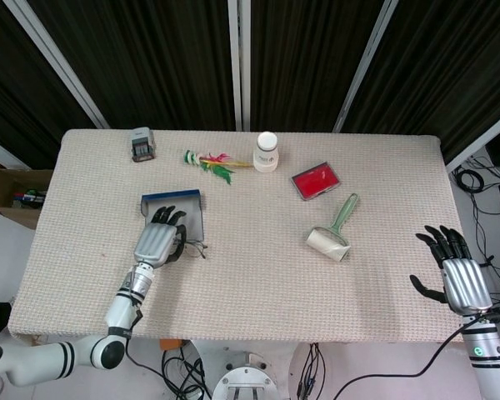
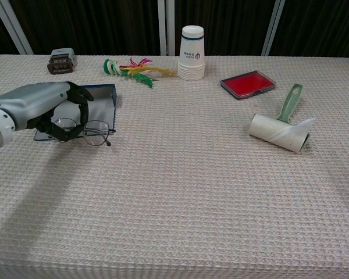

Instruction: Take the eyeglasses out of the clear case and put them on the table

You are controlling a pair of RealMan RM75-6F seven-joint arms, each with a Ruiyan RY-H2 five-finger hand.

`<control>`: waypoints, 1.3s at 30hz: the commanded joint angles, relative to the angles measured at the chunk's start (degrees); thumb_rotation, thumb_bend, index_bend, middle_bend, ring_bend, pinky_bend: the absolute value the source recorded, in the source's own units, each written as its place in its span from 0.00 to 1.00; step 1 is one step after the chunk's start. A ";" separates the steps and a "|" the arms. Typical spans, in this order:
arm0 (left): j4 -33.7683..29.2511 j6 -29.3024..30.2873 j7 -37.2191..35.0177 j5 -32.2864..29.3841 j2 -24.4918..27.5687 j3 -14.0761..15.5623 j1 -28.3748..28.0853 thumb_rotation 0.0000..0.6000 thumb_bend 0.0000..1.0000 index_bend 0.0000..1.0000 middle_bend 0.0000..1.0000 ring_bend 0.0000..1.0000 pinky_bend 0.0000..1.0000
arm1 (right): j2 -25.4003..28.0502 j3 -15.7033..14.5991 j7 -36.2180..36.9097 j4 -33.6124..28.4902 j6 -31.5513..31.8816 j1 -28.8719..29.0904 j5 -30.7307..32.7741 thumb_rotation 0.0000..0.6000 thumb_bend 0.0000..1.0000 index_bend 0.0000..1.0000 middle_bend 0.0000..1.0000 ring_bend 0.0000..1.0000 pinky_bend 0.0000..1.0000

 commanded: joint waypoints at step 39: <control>-8.77 13.17 0.55 8.93 16.52 0.43 9.15 1.00 0.18 0.25 0.14 0.05 0.08 | 0.76 0.08 1.47 0.78 0.17 0.00 -0.65 1.00 0.18 0.19 0.12 0.00 0.07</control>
